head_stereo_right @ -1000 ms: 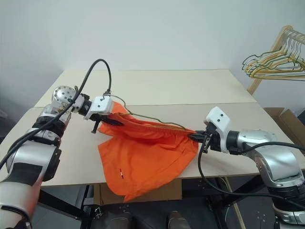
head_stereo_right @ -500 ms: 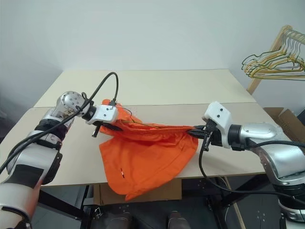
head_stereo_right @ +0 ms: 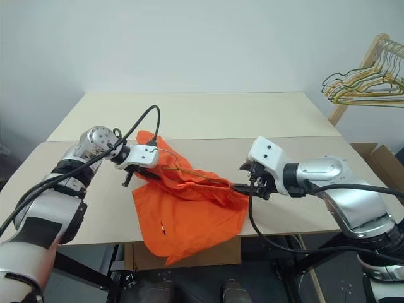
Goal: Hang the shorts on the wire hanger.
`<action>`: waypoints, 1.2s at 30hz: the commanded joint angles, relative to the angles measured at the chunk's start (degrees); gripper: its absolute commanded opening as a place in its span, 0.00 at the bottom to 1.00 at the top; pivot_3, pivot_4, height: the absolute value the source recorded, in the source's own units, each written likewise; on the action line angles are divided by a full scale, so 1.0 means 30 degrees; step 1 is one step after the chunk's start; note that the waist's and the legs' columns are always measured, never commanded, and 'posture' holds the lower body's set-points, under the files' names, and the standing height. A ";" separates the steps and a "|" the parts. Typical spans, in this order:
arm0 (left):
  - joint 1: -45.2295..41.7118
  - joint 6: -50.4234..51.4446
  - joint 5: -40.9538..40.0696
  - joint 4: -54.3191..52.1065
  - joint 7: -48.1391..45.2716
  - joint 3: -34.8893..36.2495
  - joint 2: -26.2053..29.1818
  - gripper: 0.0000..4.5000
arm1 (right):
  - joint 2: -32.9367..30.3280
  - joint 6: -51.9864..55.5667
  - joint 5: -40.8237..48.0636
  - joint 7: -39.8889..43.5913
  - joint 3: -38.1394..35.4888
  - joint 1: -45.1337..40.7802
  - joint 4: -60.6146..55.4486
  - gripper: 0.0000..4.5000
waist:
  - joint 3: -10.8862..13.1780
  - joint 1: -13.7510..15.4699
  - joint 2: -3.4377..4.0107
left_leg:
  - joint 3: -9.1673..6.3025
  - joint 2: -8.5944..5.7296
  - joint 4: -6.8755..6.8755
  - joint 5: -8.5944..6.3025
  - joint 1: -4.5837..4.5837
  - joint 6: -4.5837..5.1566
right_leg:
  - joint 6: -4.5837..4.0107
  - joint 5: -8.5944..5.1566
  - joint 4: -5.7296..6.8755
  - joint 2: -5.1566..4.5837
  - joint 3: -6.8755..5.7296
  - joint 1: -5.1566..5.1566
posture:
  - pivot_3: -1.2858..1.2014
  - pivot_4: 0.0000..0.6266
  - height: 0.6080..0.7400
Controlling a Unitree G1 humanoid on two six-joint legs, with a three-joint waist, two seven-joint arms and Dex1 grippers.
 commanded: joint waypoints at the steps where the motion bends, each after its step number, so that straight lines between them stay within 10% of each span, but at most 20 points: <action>1: -0.0861 0.0015 0.0020 0.0057 0.0294 0.0372 0.0076 0.00 | -0.0147 0.0513 0.0708 -0.0283 -0.1968 -0.1188 -0.0571 1.00 | 0.0000 -0.0006 0.0000 | 0.0000 0.0000 0.0000 0.0000 0.0003 0.0000 | 0.0000 0.0000 0.0001 0.0000 0.0000 0.0001 | 0.53 0.00 1.00; 22: -0.1284 -0.0129 -0.0063 0.0263 0.0215 0.0514 -0.0244 0.00 | 0.7188 0.3369 -0.0641 -0.3647 0.4503 -0.7296 0.1608 1.00 | -0.0003 -0.0174 0.0006 | 0.0007 0.0033 0.0000 0.0000 -0.0007 0.0001 | -0.0074 0.0044 0.0024 0.0029 -0.0005 -0.0024 | 0.53 0.00 1.00; 36: -0.1229 -0.0296 -0.0189 0.0167 0.0007 0.0745 -0.0055 0.00 | 0.9288 0.0879 -0.3544 -0.2229 0.6532 -0.8722 0.6675 0.01 | -0.0004 -0.0463 0.0007 | -0.0015 0.0020 -0.0003 0.0000 -0.0032 0.0001 | -0.0075 0.0048 0.0016 0.0016 -0.0020 -0.0028 | 0.54 0.00 1.00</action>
